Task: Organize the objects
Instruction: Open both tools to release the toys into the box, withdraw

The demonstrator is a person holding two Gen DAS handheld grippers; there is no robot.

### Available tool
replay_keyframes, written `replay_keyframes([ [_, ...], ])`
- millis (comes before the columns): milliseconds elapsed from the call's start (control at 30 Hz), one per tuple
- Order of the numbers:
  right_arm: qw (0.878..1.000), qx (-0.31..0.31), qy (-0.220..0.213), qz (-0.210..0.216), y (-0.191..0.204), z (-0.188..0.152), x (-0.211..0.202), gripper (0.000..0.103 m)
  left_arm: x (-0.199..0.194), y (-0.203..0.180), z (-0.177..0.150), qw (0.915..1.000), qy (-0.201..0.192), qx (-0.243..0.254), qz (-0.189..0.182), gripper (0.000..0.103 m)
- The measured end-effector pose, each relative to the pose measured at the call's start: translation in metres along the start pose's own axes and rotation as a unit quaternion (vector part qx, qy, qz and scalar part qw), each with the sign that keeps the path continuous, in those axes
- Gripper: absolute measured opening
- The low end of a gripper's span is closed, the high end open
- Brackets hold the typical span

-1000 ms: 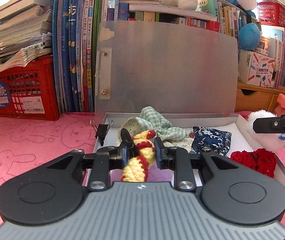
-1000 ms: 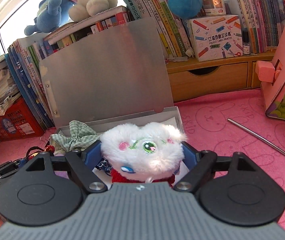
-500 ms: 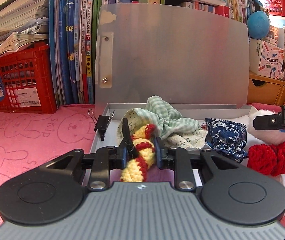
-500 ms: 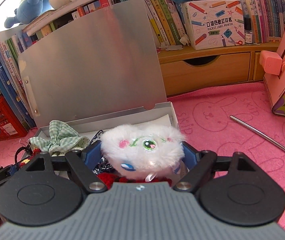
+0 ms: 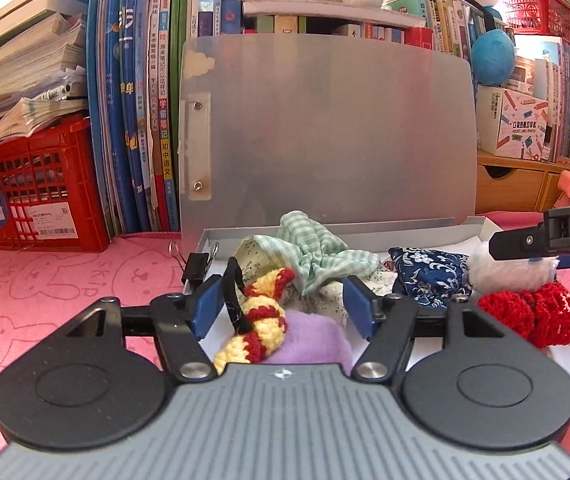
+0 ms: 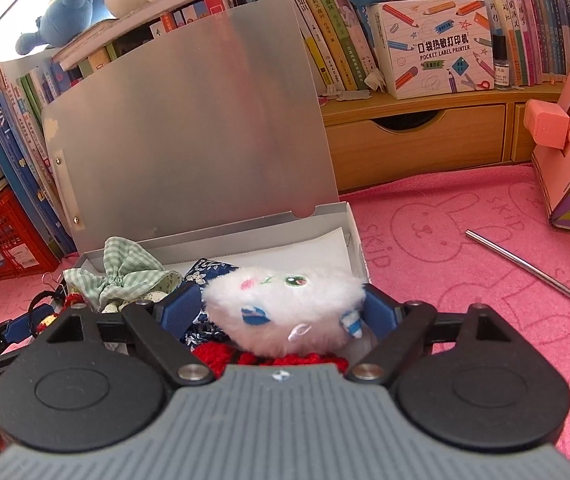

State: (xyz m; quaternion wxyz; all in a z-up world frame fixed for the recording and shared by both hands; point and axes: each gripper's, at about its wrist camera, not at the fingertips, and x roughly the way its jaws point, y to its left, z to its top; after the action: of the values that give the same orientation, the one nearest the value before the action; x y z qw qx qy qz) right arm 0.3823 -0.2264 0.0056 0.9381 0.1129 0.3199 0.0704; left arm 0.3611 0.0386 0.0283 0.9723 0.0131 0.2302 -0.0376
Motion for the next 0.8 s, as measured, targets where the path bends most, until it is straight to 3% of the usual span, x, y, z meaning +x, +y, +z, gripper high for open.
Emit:
replay_keyframes([
  [333, 0.999, -0.037, -0.021, 0.002, 0.007, -0.006, -0.052, 0.093, -0.048, -0.01, 0.003, 0.9997, 0.005, -0.014, -0.018, 0.075],
  [800, 0.992, -0.109, -0.05, 0.032, 0.012, -0.047, -0.143, 0.096, -0.142, -0.036, -0.019, 0.9975, 0.005, 0.006, -0.07, 0.084],
])
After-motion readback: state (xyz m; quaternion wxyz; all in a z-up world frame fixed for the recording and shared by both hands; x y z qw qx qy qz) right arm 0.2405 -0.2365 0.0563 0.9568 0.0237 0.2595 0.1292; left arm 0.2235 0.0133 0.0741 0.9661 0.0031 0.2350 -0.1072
